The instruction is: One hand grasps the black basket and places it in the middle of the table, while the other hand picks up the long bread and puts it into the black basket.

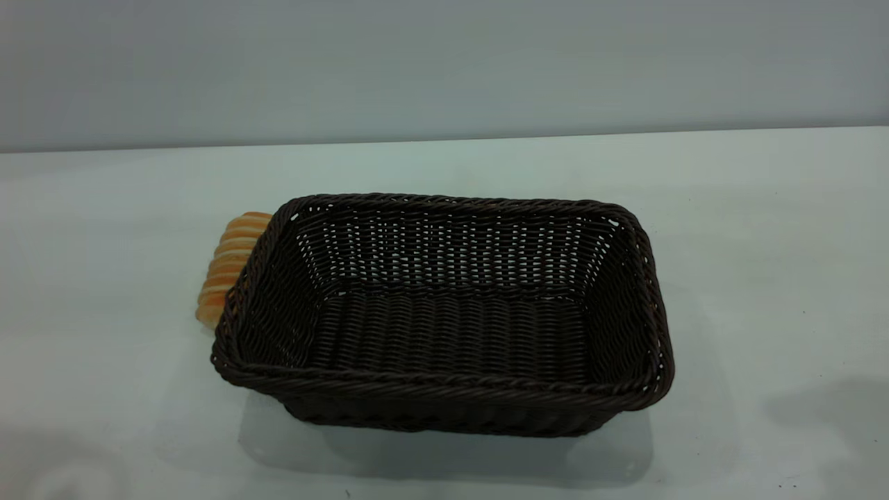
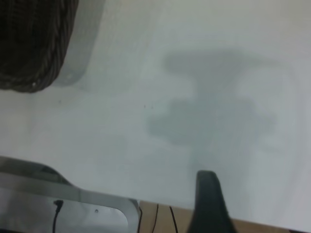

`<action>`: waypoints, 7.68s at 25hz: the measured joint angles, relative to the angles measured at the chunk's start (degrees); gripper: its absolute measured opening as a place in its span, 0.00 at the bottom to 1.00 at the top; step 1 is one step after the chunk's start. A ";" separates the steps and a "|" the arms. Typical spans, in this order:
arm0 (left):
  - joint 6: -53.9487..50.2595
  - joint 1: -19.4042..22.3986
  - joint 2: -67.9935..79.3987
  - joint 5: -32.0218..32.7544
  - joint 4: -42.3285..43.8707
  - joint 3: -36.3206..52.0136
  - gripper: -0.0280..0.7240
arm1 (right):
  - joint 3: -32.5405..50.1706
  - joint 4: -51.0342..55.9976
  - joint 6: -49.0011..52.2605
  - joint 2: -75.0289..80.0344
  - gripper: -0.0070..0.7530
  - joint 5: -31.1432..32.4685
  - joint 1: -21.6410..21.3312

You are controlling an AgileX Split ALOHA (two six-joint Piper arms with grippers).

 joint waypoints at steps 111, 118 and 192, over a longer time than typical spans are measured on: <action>-1.02 -19.23 3.56 23.57 12.36 -34.17 0.72 | 1.80 1.35 -0.01 -30.12 0.70 13.83 0.00; -1.08 -19.23 -13.77 23.57 7.82 -19.30 0.72 | 1.80 3.95 -2.94 -43.64 0.70 13.83 0.00; -1.37 0.00 -65.58 21.79 4.39 14.67 0.72 | 24.29 3.19 -4.12 -71.61 0.70 7.95 -7.76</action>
